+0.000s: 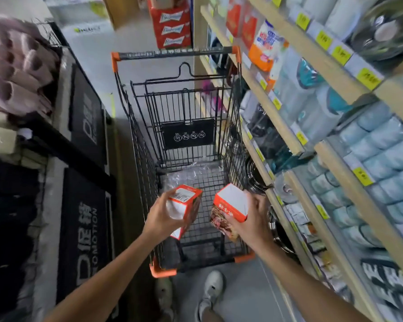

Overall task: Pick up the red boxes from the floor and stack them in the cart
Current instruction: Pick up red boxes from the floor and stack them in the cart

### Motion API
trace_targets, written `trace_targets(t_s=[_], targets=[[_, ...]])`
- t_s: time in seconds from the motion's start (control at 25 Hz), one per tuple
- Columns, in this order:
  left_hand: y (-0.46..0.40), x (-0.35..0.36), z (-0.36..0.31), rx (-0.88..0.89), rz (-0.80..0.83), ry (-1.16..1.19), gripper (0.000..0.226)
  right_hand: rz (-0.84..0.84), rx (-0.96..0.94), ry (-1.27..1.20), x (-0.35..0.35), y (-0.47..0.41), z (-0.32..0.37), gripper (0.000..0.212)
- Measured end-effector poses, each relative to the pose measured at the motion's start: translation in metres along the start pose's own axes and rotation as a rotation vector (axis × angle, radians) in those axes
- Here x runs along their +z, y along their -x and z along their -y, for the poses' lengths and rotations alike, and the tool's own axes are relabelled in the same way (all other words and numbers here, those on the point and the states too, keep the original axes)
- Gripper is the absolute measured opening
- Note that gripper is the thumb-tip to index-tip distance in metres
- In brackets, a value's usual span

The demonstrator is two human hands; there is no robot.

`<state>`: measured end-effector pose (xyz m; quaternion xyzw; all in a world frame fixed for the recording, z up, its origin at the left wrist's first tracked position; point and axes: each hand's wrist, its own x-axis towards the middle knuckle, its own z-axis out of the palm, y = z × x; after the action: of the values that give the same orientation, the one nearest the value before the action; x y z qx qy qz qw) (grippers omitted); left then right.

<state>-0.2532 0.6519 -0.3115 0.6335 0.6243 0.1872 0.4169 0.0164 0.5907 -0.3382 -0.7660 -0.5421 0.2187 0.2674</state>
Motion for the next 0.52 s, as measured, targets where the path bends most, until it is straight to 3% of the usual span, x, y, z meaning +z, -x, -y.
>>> trace_targets(t_s=[0.24, 0.52], targets=[[-0.063, 0.033, 0.052, -0.043, 0.051, -0.015, 0.098, 0.061, 0.067, 0.085, 0.076, -0.023, -0.038, 0.091], [-0.090, 0.073, 0.106, -0.076, 0.127, -0.026, 0.098, 0.144, 0.203, 0.285, 0.153, -0.004, -0.087, 0.071]])
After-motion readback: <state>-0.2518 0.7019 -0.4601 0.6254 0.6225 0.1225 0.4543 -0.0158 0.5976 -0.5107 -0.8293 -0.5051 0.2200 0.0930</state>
